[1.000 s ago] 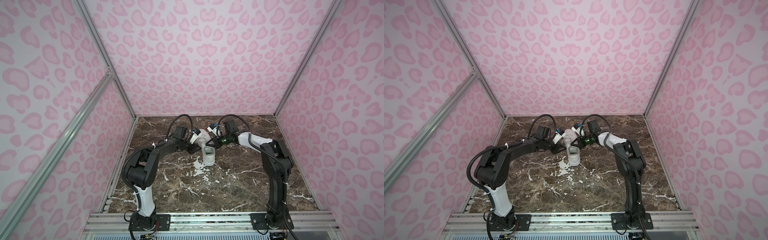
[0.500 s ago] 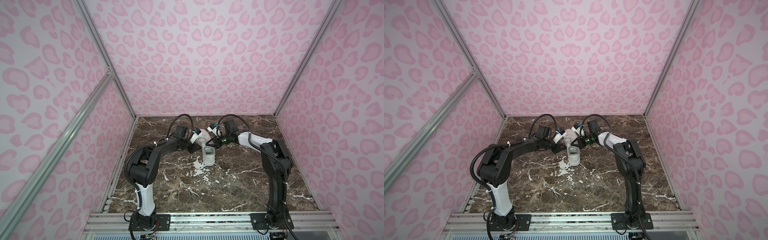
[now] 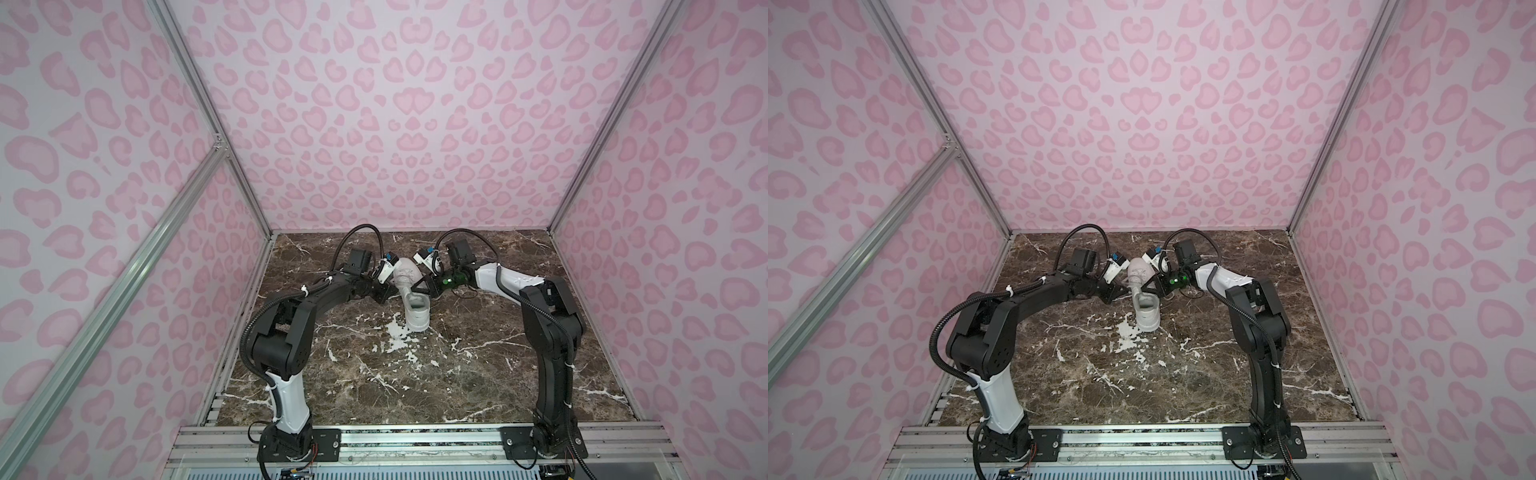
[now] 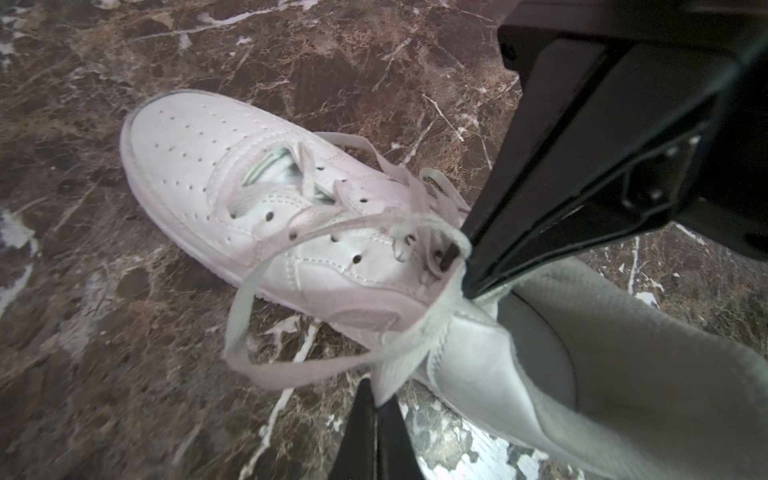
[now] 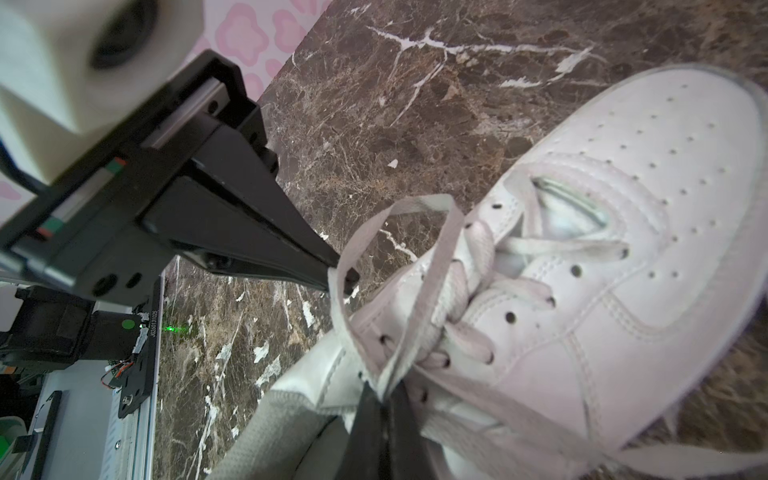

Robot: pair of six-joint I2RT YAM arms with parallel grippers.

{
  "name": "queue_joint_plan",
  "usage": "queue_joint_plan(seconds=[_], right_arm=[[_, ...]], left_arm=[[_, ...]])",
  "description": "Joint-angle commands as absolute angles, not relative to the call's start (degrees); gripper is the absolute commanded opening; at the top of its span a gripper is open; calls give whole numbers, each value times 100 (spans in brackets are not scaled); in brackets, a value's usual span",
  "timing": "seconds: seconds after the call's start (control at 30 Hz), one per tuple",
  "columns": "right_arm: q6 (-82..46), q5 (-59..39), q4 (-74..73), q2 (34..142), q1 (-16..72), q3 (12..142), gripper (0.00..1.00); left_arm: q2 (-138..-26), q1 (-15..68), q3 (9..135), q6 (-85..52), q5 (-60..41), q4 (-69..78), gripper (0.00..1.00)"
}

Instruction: Tie the shoes

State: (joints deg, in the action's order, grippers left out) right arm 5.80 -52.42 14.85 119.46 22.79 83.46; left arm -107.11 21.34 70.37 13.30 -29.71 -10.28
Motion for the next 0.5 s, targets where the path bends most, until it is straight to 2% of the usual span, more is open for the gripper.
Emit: queue_joint_plan(seconds=[0.0, 0.47], right_arm=[[634, -4819, 2162, 12041, 2285, 8311, 2], [629, -4728, 2187, 12059, 2268, 8274, 2]], left_arm=[[-10595, 2212, 7258, 1164, -2253, -1648, 3], [-10115, 2258, 7275, 703, -1126, -2601, 3]])
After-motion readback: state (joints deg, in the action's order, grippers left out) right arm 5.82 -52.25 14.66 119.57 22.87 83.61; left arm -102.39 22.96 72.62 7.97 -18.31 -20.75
